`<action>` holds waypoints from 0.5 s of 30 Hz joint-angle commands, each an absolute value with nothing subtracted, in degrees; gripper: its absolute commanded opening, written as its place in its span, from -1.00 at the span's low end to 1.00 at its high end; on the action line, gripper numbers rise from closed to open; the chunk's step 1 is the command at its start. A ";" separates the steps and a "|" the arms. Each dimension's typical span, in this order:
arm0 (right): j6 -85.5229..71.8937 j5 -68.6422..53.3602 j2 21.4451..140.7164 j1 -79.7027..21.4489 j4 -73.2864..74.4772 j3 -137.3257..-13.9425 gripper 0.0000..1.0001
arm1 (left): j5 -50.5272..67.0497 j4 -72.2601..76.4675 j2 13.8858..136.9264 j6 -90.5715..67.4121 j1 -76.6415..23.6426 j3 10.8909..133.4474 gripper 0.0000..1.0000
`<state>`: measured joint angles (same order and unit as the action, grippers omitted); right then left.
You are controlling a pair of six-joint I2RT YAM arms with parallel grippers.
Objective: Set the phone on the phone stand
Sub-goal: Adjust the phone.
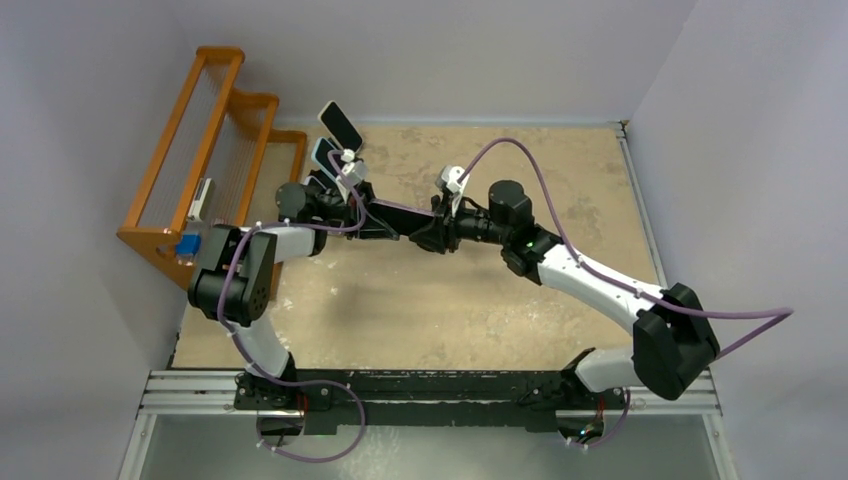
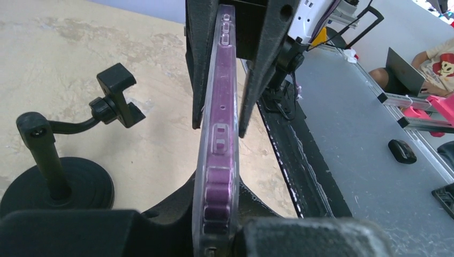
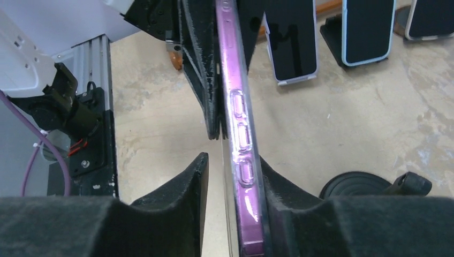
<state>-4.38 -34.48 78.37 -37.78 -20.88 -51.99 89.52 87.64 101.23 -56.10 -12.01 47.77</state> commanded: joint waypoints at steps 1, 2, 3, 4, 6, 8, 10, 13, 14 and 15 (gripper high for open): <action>-7.07 -37.00 74.03 -39.42 -35.04 -48.04 -0.18 | 84.17 100.57 96.99 -54.47 -12.04 47.73 -1.00; -7.72 -37.48 72.83 -39.46 -38.65 -45.73 -0.13 | 83.33 100.58 96.41 -54.08 -12.04 47.38 -1.00; -8.91 -37.78 71.67 -39.33 -43.65 -43.16 -0.12 | 82.41 100.60 95.82 -53.75 -11.96 47.06 -1.00; -10.75 -38.02 70.69 -39.33 -49.08 -40.63 -0.11 | 81.57 100.57 95.32 -53.45 -11.95 46.87 -1.00; -13.53 -37.86 69.30 -39.33 -60.26 -35.90 -0.08 | 80.09 100.60 94.25 -53.06 -11.95 46.69 -1.00; -17.05 -38.34 69.66 -39.33 -71.69 -32.36 -0.06 | 78.95 100.60 93.38 -52.90 -11.95 46.63 -1.00; -19.32 -40.24 71.60 -39.35 -76.62 -31.80 -0.23 | 78.55 100.58 93.06 -53.15 -11.95 47.02 -1.00; -22.14 -42.42 75.15 -39.29 -82.67 -32.50 -0.55 | 78.82 100.55 93.09 -53.89 -11.95 47.48 -1.00; -23.28 -42.67 75.94 -39.30 -84.90 -32.56 -0.56 | 78.91 100.56 93.08 -53.96 -11.95 47.46 -1.00; -24.45 -43.12 76.65 -39.32 -86.74 -32.59 -0.56 | 78.85 100.55 93.03 -53.99 -11.95 47.26 -1.00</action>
<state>-17.10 -35.00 75.44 -37.65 -68.05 -31.88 87.70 87.64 94.04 -54.50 -12.99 46.06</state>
